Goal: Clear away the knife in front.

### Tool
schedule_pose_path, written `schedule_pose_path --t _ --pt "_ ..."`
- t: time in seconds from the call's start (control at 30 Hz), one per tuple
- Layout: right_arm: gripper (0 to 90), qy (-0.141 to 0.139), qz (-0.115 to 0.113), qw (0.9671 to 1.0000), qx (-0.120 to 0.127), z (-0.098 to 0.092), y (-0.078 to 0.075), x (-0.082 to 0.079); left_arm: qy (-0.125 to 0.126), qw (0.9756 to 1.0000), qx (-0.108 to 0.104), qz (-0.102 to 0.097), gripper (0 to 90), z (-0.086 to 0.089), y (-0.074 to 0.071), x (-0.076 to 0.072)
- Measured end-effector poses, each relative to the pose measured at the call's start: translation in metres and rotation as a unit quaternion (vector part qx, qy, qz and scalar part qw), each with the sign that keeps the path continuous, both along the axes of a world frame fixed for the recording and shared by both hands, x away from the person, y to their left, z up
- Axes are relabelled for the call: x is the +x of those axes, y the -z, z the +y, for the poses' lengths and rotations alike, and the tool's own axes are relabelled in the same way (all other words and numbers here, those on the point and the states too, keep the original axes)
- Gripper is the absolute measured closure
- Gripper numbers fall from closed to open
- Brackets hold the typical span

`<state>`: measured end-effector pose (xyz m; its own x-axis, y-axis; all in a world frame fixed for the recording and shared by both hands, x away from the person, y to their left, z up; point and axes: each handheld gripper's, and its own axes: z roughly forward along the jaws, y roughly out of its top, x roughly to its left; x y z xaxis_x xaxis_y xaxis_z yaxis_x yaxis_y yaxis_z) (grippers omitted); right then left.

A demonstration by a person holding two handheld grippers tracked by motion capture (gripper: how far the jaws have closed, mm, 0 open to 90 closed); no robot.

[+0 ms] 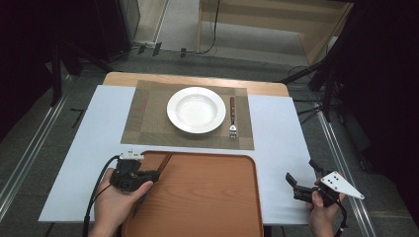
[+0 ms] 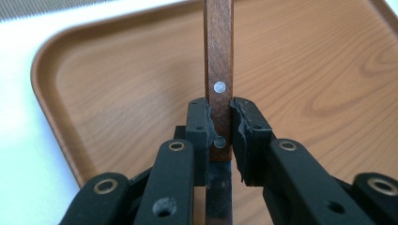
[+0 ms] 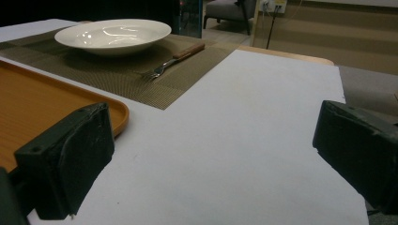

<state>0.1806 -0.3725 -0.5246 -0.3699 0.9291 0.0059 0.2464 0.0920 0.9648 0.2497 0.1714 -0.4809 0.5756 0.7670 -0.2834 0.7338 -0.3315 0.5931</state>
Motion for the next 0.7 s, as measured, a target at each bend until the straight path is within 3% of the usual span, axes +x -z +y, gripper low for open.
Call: schedule_pose_path --t 0.2,0.3,0.4,0.43,0.5,0.57,0.6,0.63,0.7 --pt "0.0 0.001 0.0 1.0 -0.003 0.0 0.0 0.0 -0.013 0.9999 0.0 0.005 75.9 0.005 0.015 -0.005" --pt "0.0 0.002 0.001 1.0 -0.003 0.0 0.0 0.0 -0.023 0.9997 -0.01 0.005 75.8 0.008 0.019 -0.005" --pt "0.0 0.002 0.001 1.0 -0.004 0.001 0.0 0.0 -0.023 0.9997 -0.005 -0.001 75.4 0.009 0.022 -0.006" --pt "0.0 0.001 0.001 1.0 -0.007 0.001 0.0 0.001 -0.027 0.9996 -0.004 -0.007 66.5 0.009 0.022 -0.007" --pt "0.0 0.001 0.001 1.0 -0.009 0.002 0.0 0.001 -0.029 0.9991 -0.006 -0.032 63.4 0.011 0.021 -0.007" --pt "0.0 0.001 0.001 1.0 -0.009 0.002 0.0 0.001 -0.017 0.9972 -0.03 -0.066 68.0 0.014 0.018 -0.007" --pt "0.0 0.002 0.001 1.0 -0.008 0.002 0.0 0.0 -0.002 0.9936 -0.039 -0.106 77.5 0.015 0.017 -0.007" --pt "0.0 0.002 0.001 1.0 -0.008 0.002 0.0 0.0 0.01 0.9895 -0.043 -0.138 77.5 0.016 0.016 -0.008" --pt "0.0 0.002 0.001 1.0 -0.008 0.002 0.0 0.0 0.035 0.9907 -0.052 -0.121 87.9 0.014 0.011 -0.006"
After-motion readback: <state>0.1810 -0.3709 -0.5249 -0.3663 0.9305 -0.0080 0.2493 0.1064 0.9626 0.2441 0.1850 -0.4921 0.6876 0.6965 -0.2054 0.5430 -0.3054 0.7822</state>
